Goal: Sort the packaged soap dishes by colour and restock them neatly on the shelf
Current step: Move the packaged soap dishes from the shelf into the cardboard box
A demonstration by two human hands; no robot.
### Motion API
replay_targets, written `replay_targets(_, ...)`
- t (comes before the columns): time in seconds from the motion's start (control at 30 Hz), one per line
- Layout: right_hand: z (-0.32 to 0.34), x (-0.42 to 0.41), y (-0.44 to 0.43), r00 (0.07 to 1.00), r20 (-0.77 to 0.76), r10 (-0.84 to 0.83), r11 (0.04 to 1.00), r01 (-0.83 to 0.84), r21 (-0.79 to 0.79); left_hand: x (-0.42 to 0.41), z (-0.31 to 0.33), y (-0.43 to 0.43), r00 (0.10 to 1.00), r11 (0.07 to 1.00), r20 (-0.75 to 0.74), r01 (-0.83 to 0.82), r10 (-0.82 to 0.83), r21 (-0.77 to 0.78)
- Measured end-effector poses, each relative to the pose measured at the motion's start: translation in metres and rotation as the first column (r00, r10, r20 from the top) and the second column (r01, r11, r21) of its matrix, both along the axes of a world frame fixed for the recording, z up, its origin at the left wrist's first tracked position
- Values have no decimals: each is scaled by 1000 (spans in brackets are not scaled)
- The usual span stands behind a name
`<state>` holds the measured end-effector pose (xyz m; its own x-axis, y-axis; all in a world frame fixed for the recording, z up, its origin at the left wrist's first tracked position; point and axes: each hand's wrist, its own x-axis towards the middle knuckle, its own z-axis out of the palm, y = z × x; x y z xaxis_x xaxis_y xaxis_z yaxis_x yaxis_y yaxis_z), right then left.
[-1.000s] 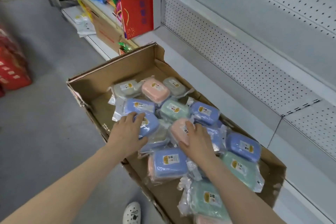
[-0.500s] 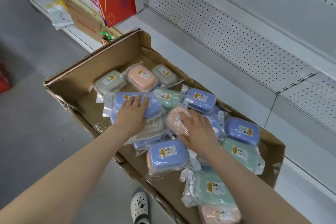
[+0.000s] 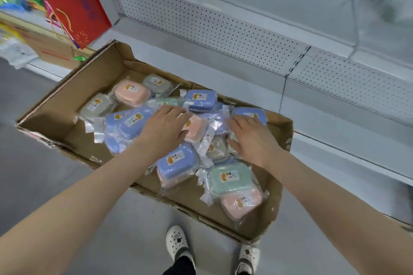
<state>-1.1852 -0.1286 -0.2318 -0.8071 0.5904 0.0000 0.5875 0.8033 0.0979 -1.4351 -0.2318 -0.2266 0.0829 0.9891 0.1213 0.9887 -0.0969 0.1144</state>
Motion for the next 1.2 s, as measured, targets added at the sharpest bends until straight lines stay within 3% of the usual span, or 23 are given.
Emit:
replay_targets(0.17, 30, 97, -11, 995, -23, -97, 993, 98, 66, 88, 30, 16, 990, 986, -8, 142, -142, 91)
replay_targets(0.3, 45, 191, -12, 978, -99, -182, 977, 192, 98, 173, 45, 33, 986, 973, -9, 164, -165, 164)
replay_targets(0.7, 84, 470, 48, 910, -168, -378, 873, 411, 262, 431, 63, 148, 936, 919, 143, 273, -322, 284)
replay_targets(1.0, 147, 528, 160, 879, -245, -409, 836, 469, 284, 491, 123, 266, 942, 880, 134, 228, -308, 417)
replay_targets(1.2, 165, 513, 264, 884, -249, -397, 834, 460, 305, 484, 144, 382, 974, 910, 80, 166, -212, 381)
